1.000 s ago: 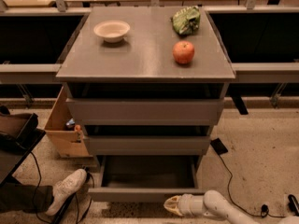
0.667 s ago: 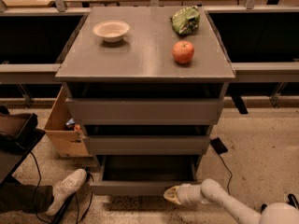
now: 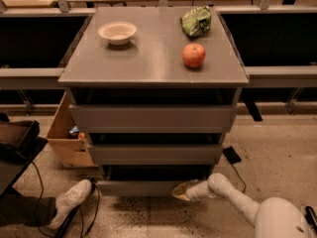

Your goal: Close bottom drawer

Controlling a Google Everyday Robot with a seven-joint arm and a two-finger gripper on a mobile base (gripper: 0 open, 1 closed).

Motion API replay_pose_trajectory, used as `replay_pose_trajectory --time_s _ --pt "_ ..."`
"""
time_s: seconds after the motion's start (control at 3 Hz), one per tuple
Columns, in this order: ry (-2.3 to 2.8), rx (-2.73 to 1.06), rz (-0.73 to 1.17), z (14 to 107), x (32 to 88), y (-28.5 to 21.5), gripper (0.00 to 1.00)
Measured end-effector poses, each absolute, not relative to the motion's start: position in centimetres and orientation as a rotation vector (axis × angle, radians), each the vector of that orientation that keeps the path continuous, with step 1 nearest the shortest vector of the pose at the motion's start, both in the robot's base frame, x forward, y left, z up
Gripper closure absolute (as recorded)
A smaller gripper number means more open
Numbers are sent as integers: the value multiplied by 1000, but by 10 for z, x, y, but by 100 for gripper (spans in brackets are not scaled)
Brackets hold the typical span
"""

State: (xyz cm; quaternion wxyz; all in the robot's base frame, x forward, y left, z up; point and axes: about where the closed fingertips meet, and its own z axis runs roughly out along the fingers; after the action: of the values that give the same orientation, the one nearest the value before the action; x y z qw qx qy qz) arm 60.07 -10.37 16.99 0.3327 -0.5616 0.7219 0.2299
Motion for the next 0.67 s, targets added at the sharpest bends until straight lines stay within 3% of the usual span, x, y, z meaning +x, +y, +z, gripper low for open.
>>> replay_pose_trajectory --time_s 0.33,0.67 --pt "1886 -1467 601 170 600 -104 100" --pt "1885 -1467 601 170 600 -104 83"
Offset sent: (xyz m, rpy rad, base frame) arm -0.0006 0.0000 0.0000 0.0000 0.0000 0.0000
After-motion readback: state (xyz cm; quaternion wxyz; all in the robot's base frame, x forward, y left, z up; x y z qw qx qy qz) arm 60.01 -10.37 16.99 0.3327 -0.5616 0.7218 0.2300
